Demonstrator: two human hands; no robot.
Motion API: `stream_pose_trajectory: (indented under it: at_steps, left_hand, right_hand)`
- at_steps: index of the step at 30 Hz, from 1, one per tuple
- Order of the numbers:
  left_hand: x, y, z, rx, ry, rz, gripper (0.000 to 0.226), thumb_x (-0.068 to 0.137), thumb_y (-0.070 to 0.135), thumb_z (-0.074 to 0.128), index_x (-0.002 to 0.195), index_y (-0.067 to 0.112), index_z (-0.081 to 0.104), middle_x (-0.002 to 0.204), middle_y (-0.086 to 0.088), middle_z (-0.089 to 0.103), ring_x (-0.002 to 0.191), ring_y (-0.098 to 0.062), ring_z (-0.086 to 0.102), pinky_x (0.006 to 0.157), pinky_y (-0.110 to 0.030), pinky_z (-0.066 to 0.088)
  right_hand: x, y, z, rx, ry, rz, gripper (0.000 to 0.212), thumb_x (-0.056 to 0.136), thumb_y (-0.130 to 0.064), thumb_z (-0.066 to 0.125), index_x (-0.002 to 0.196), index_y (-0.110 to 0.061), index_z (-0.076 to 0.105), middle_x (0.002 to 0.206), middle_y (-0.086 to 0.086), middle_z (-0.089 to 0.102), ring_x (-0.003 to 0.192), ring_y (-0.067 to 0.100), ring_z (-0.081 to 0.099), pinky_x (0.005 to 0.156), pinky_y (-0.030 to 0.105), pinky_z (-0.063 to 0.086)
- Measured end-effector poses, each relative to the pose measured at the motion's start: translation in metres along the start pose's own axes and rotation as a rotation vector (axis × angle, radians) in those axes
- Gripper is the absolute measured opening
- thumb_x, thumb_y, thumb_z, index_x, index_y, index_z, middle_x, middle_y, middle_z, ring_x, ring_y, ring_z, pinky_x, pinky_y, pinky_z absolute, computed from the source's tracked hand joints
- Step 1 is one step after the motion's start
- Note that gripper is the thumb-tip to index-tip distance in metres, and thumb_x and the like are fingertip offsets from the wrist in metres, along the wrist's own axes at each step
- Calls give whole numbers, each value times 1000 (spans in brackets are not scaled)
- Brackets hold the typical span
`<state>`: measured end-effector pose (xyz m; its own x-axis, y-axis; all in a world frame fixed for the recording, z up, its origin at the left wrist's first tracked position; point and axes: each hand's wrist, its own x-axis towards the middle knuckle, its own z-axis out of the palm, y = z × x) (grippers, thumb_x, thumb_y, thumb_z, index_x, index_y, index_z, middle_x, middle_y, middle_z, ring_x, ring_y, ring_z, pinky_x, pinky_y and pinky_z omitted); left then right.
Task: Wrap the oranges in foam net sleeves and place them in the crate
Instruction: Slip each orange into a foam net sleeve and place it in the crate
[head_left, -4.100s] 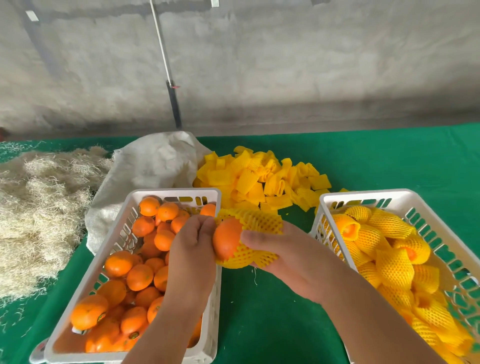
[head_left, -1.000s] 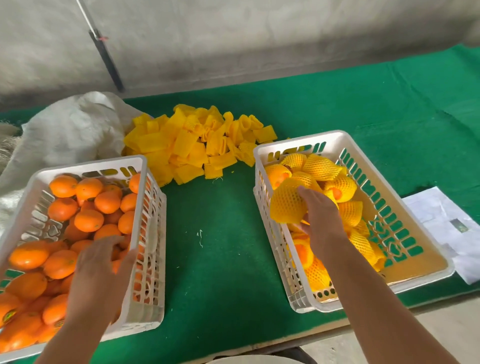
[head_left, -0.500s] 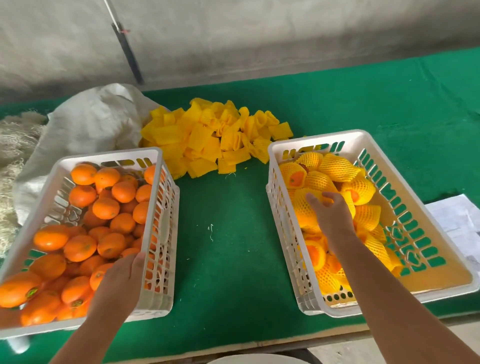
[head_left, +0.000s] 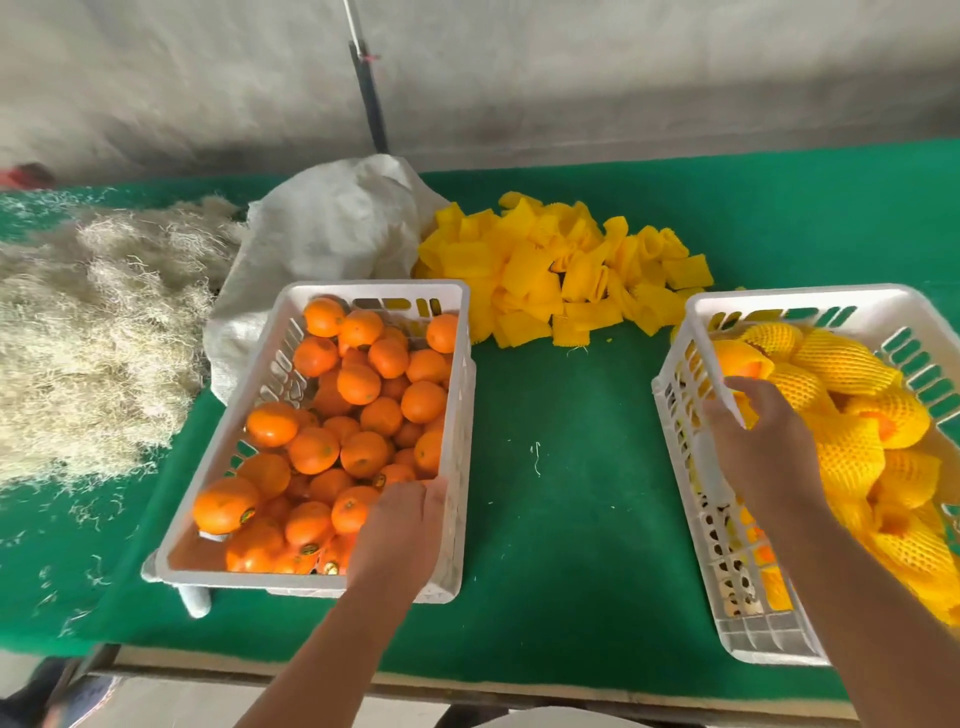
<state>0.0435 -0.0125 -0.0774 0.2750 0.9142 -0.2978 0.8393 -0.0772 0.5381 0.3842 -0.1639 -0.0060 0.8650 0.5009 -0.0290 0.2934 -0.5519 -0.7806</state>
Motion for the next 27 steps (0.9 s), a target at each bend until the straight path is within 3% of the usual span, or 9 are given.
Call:
stream_pose_trajectory:
  at_steps: [4,7,10,13,17,21,27]
  left_hand:
    - [3,-2,-12,-23,41,34,53,100,74,31,85,33,61,81,14,67,73,-6,68,61,-36,62]
    - [13,-8,-38,60,153,135,38,101,68,40,94,36,60,89,20,60,83,-5,61,63,-26,51]
    - [37,-22,-70,186,239,224,26,104,46,59,117,23,64,115,4,64,111,-22,58,87,-44,55]
    - [62,-41,-97,351,255,202,31,103,39,61,125,17,62,133,-6,60,132,-31,48,101,-52,45]
    - [90,-64,-124,451,306,202,38,100,36,65,132,15,61,144,-11,54,141,-35,41,110,-61,36]
    - [113,-81,-144,569,219,179,46,101,41,62,143,24,51,145,-5,49,142,-30,36,109,-56,36]
    - [133,-92,-160,816,127,228,51,90,14,61,137,26,47,139,-5,51,133,-31,43,104,-47,43]
  right_hand:
    - [-15,-29,34,-22,-60,-68,32,104,-35,62,135,-28,63,143,8,62,90,26,70,52,22,44]
    - [-30,-43,60,-43,-149,-92,33,104,-37,62,136,-29,63,135,3,65,104,30,70,56,19,43]
    - [-42,-55,85,-41,-230,-110,30,104,-36,63,133,-29,65,143,-1,64,123,22,64,81,18,45]
    - [-52,-66,106,-39,-302,-110,26,103,-35,63,129,-32,67,139,-5,66,131,13,57,105,34,44]
    - [-64,-76,129,-49,-374,-98,19,103,-34,63,121,-37,67,130,-10,69,126,7,59,104,33,45]
    - [-72,-85,147,-74,-404,-95,17,103,-35,63,117,-42,66,122,-17,67,122,4,59,94,29,43]
    - [-79,-91,166,-77,-390,-51,20,103,-34,63,123,-34,69,118,-20,67,114,0,60,96,29,43]
